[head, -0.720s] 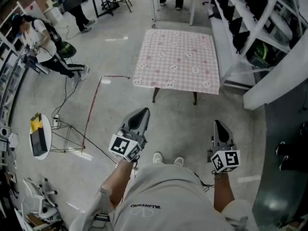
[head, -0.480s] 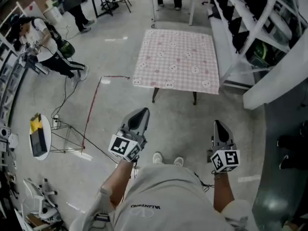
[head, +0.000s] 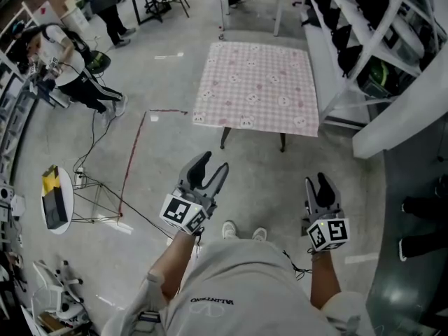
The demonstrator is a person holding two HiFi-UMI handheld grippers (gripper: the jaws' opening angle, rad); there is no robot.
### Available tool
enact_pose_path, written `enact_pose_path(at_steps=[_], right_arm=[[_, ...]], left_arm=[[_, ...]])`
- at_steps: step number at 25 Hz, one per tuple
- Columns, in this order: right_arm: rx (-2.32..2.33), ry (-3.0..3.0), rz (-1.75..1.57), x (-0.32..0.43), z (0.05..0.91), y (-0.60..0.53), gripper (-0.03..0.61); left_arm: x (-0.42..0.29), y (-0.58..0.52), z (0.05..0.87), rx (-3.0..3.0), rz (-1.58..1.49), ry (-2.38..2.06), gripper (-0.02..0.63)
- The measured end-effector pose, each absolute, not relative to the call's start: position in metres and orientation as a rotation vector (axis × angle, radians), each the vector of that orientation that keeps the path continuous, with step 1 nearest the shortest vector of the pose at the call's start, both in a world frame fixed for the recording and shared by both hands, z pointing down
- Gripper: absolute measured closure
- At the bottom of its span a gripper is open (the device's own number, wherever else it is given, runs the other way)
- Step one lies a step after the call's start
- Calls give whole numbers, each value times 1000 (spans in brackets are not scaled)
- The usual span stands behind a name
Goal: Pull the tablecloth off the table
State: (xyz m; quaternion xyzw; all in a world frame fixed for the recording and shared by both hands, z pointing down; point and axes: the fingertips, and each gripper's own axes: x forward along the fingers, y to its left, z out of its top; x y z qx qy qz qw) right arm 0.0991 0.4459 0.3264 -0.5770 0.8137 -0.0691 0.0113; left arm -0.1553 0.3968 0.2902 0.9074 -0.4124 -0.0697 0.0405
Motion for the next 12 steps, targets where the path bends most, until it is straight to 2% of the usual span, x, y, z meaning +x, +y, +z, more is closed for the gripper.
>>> enact_pose_path(at_steps=[2, 12], right_arm=[[-1804, 2539, -230, 95, 329, 445, 374], [-1781, 2462, -399, 72, 349, 435, 348]], left_arm=[[-159, 395, 294, 2763, -224, -1250, 373], [-179, 386, 318, 2692, -279, -1119, 370]])
